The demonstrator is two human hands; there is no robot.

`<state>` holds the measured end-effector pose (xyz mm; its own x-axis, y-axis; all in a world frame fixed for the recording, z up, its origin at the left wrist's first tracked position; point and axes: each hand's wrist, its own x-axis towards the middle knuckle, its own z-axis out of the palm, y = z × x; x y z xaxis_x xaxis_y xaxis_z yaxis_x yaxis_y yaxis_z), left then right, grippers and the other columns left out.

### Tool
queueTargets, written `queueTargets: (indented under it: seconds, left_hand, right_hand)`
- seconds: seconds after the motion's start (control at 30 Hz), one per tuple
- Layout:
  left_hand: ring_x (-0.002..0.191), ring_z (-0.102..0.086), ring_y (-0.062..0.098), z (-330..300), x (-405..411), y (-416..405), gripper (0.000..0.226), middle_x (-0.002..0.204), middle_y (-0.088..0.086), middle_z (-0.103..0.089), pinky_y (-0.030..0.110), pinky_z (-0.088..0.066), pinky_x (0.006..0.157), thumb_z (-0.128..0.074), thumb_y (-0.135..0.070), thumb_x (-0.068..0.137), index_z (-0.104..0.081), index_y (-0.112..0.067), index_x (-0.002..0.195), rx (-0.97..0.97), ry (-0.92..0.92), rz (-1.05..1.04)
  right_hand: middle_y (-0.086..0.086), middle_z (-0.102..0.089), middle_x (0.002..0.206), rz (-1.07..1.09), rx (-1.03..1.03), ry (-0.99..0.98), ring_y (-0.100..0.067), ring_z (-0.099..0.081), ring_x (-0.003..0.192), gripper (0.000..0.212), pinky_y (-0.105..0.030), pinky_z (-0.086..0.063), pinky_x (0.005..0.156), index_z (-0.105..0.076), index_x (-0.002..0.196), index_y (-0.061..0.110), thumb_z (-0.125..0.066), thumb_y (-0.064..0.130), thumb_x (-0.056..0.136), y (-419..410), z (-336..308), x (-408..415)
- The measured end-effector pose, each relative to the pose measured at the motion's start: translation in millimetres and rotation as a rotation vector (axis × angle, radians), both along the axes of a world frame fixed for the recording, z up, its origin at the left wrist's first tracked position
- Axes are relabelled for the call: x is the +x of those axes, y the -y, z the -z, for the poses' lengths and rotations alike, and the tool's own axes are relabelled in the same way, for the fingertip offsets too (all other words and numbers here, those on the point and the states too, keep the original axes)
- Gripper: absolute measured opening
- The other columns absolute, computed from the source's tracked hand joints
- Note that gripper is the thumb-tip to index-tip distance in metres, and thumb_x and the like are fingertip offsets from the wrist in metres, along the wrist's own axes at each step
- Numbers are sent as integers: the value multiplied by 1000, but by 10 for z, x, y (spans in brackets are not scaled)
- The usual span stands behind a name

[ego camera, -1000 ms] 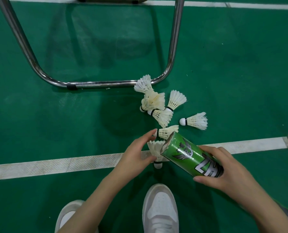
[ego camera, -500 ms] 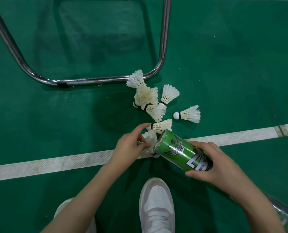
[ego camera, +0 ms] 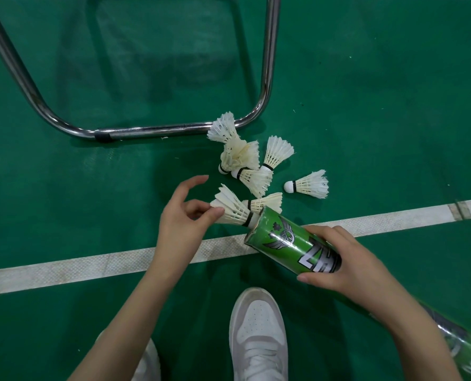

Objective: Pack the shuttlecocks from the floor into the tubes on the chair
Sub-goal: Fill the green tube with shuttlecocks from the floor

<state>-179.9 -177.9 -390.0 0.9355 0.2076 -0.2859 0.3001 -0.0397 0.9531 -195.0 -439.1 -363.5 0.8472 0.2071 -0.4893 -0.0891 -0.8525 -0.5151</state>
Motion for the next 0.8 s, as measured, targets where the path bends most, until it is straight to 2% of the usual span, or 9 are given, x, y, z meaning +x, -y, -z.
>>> queueTargets:
  seconds: [0.23, 0.47, 0.63, 0.7, 0.8]
  left_hand:
    - [66, -63, 6, -44, -82, 210, 49, 66, 1, -69, 15, -49, 70, -67, -3, 81, -52, -37, 113, -143, -41, 109]
    - [69, -64, 2, -68, -132, 312, 47, 70, -1, -72, 10, -45, 68, -62, -5, 86, -48, -39, 115, -242, -77, 194]
    - [76, -66, 7, -68, -143, 322, 66, 71, 0, -71, 16, -47, 78, -76, -12, 72, -46, -49, 117, -193, -106, 263]
    - [82, -68, 10, -83, -153, 361, 74, 77, 2, -73, 16, -48, 81, -79, -8, 70, -44, -49, 121, -183, -101, 331]
    - [87, -70, 11, -109, -158, 404, 77, 85, 2, -75, 14, -49, 76, -78, -1, 70, -43, -45, 124, -212, -91, 355]
  right_hand:
    - [24, -45, 105, -3, 9, 2, -1, -51, 97, 74, -39, -49, 82, -41, 121, 49, -76, 55, 55, -37, 1, 11]
    - [24, -45, 107, -10, 24, -4, 0, -51, 98, 74, -39, -48, 84, -41, 121, 49, -76, 56, 56, -52, 9, 4]
    - [26, -45, 107, -10, 48, -5, 0, -51, 99, 75, -39, -48, 86, -41, 120, 49, -75, 58, 54, -44, 5, 3]
    - [26, -45, 107, -14, 63, 0, 0, -50, 99, 75, -40, -48, 86, -41, 120, 49, -75, 58, 53, -48, 2, 1]
    - [27, -45, 109, -13, 83, 11, 1, -50, 100, 75, -39, -48, 86, -41, 118, 51, -75, 58, 52, -63, -1, 0]
